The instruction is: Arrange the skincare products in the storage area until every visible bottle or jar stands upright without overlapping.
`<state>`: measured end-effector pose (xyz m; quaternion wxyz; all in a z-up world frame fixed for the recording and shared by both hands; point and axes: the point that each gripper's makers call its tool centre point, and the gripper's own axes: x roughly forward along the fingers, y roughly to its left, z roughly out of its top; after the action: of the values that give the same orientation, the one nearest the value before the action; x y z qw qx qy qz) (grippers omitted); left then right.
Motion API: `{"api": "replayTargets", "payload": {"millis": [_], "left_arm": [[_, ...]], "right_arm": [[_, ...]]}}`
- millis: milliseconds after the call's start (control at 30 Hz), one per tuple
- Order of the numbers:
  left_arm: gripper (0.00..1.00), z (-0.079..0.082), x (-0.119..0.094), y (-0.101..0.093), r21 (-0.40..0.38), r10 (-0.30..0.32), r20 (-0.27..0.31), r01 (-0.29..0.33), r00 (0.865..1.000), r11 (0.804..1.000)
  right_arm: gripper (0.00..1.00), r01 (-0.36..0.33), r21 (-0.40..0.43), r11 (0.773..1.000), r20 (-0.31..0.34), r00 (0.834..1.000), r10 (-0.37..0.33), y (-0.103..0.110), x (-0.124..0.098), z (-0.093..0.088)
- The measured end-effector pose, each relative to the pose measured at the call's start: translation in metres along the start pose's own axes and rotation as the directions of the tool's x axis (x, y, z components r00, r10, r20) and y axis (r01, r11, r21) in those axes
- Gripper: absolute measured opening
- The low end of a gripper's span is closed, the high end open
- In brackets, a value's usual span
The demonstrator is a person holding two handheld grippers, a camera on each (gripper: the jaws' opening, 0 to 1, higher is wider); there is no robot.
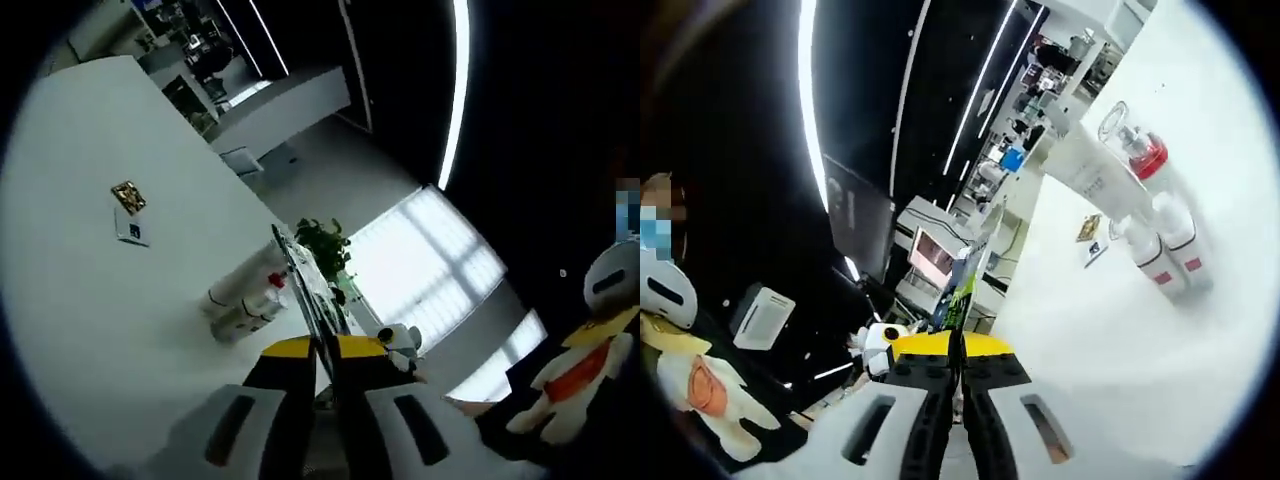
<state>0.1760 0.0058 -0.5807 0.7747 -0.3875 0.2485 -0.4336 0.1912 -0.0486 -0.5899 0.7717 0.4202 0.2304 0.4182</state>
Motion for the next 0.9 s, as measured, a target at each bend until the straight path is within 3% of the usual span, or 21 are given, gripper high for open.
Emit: {"api": "replayTargets", "payload": {"millis": [200, 333, 433, 733, 900], "left_arm": [[0.00, -0.001, 0.000, 0.015, -0.003, 0.055, 0.001, -0.055, 0.998, 0.998], [0.00, -0.004, 0.001, 0.030, 0.060, 0.129, -0.031, -0.127, 0.991, 0.990], [0.00, -0.001, 0.004, 0.036, 0.089, 0.149, -0.028, -0.146, 0.988, 0.985], [0.00, 0.004, 0.017, 0.053, 0.047, 0.159, -0.011, -0.158, 0.987, 0.986], [0.00, 0.006, 0.022, 0.058, 0.027, 0.157, -0.008, -0.157, 0.988, 0.987]], "right_arm": [[0.01, 0.038, -0.009, 0.999, -0.020, 0.999, -0.038, -0.011, 0.006, -0.003], [0.01, 0.072, -0.036, 0.997, -0.044, 0.996, -0.074, -0.019, 0.010, -0.006], [0.01, 0.102, -0.082, 0.991, -0.051, 0.993, -0.107, -0.027, 0.011, -0.006], [0.05, 0.134, -0.198, 0.971, -0.041, 0.989, -0.145, -0.041, 0.008, 0.002], [0.17, 0.107, -0.234, 0.966, -0.042, 0.992, -0.120, -0.038, 0.008, 0.003]]}}
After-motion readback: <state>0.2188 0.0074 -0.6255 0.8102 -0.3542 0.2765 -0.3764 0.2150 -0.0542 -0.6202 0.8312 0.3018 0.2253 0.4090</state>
